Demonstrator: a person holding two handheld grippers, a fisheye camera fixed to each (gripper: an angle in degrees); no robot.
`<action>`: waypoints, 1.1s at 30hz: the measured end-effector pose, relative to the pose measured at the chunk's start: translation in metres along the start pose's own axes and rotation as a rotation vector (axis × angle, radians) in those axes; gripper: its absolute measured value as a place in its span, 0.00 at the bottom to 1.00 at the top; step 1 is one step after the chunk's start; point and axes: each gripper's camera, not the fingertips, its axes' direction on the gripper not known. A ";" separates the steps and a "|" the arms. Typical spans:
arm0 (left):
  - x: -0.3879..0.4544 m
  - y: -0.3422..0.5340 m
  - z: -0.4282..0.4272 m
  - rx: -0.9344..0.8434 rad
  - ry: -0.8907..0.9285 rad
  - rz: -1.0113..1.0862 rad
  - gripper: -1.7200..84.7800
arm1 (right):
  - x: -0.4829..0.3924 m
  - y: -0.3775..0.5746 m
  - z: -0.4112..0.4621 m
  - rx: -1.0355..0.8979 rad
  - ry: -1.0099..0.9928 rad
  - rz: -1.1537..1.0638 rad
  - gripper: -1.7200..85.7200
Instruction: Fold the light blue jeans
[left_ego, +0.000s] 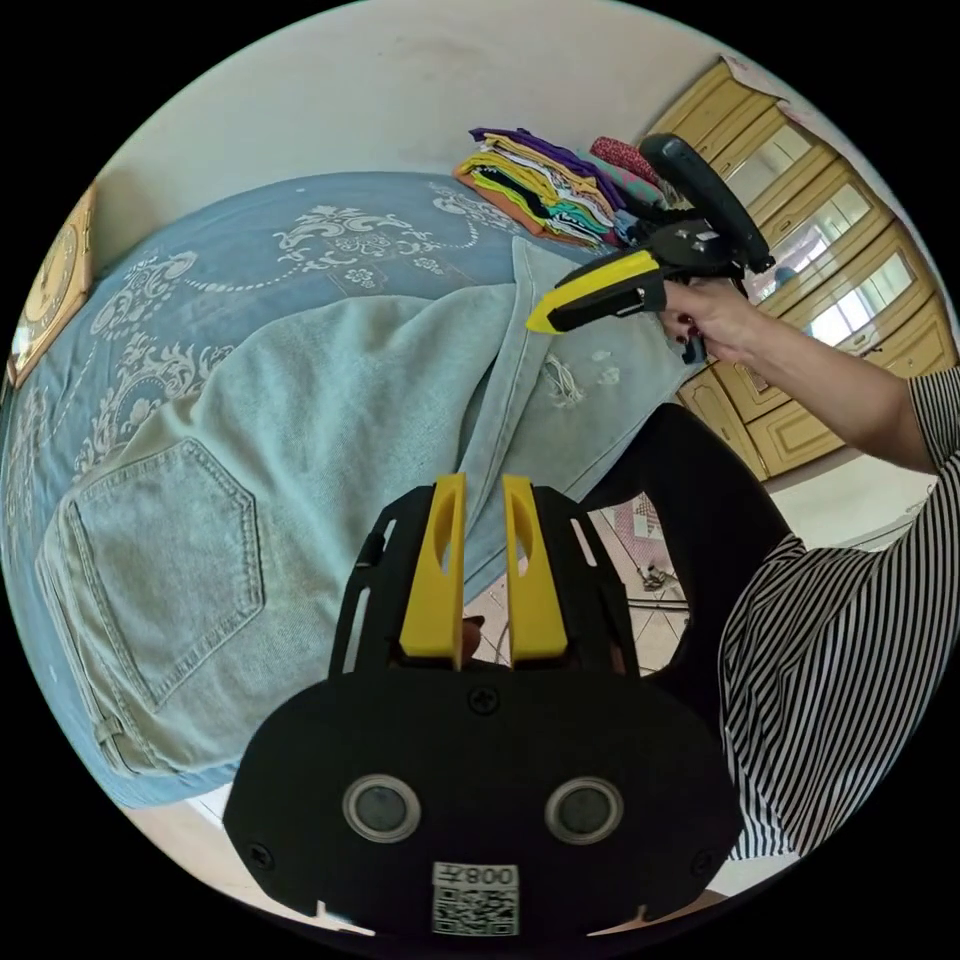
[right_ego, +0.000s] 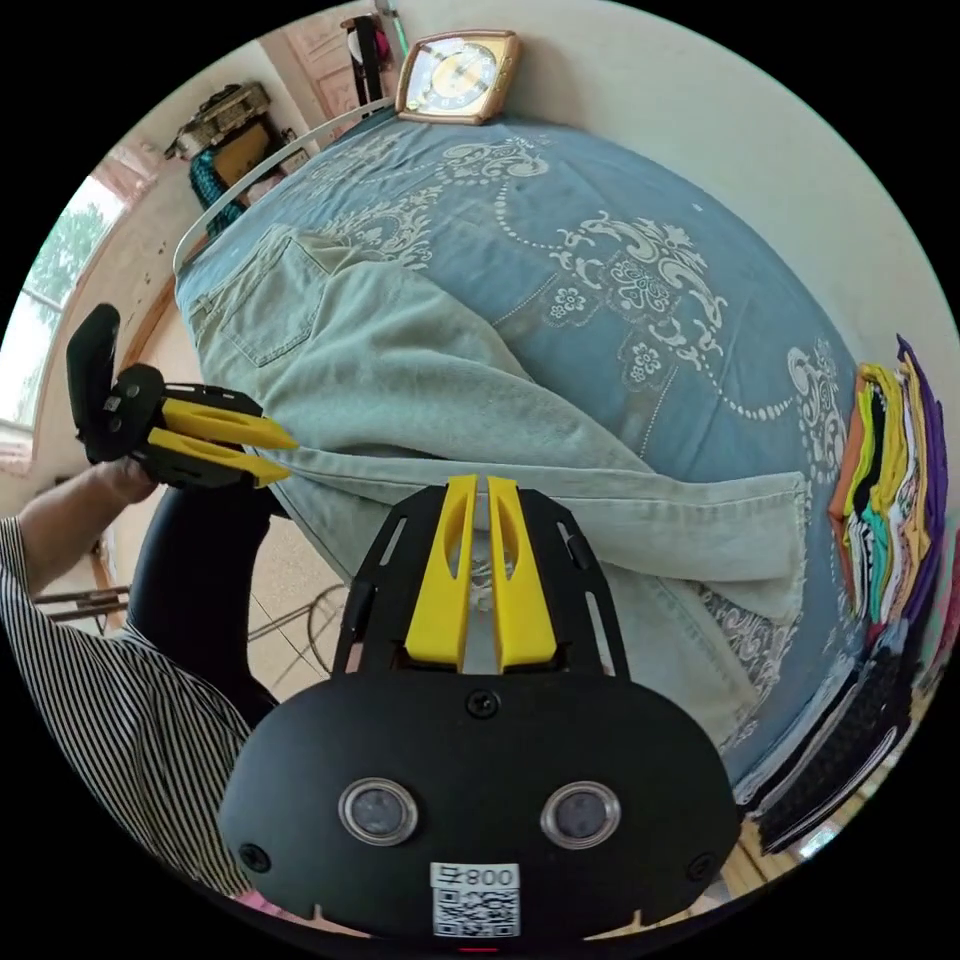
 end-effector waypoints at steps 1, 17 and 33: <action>0.001 -0.005 0.003 -0.012 -0.003 0.006 0.10 | 0.004 -0.004 -0.002 -0.012 0.048 -0.076 0.04; 0.028 -0.086 0.045 -0.142 0.021 0.004 0.09 | 0.002 -0.081 0.019 -0.258 0.250 -0.671 0.07; 0.050 -0.129 0.042 -0.157 0.036 0.010 0.09 | 0.021 -0.127 0.007 -0.332 0.162 -0.783 0.06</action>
